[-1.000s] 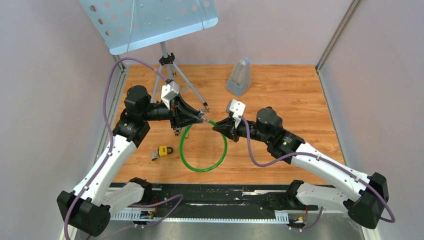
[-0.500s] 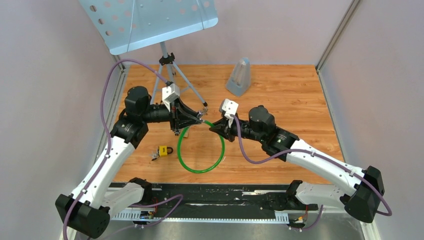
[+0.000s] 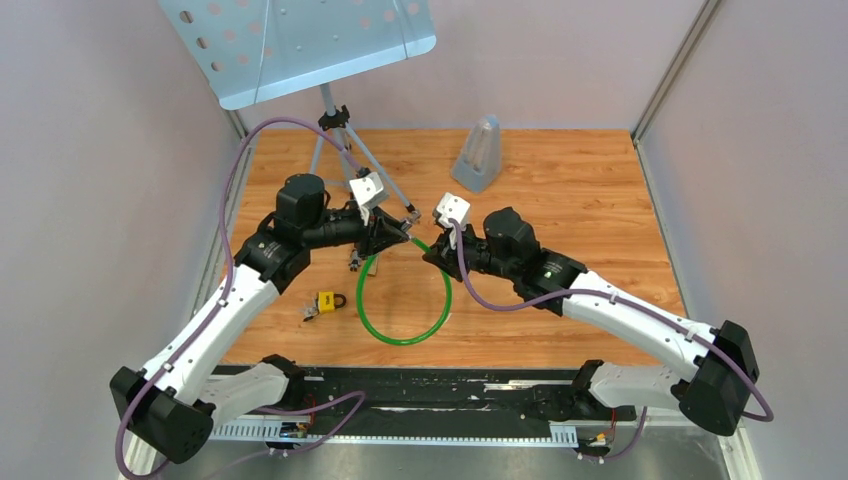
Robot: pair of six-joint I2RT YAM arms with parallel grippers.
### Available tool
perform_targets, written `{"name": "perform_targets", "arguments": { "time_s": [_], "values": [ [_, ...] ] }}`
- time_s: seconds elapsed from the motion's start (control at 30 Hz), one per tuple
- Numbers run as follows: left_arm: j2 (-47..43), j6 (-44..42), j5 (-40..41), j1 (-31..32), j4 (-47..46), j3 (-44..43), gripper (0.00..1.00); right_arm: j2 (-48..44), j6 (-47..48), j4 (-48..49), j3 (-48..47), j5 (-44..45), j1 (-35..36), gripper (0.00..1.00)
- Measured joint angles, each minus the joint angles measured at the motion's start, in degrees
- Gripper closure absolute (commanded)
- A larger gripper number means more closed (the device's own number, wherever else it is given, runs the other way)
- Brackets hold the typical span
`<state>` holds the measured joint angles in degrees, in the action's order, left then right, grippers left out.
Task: Lock with the key
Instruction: Lock the lock.
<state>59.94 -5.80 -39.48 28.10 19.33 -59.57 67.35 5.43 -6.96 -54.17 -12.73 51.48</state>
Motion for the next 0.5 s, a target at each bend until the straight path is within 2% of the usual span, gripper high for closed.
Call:
{"name": "perform_targets", "arguments": {
  "time_s": [0.07,0.13,0.33,0.5],
  "values": [
    [0.59,-0.44,1.53,0.57,-0.37,0.48,1.0,0.9,0.0,-0.13,0.0,1.07,-0.02,1.0],
    [1.16,-0.76,2.08,0.87,-0.87,0.66,0.94,1.46,0.0,0.0,0.09,2.45,-0.02,1.0],
    [1.75,-3.39,1.75,0.87,-0.68,0.68,0.69,0.98,-0.39,5.2,3.54,4.26,0.15,1.0],
    [1.51,-5.99,-0.02,1.2,1.36,0.35,0.55,-1.07,-0.98,8.11,6.6,4.33,0.7,1.0]
  ]
}}
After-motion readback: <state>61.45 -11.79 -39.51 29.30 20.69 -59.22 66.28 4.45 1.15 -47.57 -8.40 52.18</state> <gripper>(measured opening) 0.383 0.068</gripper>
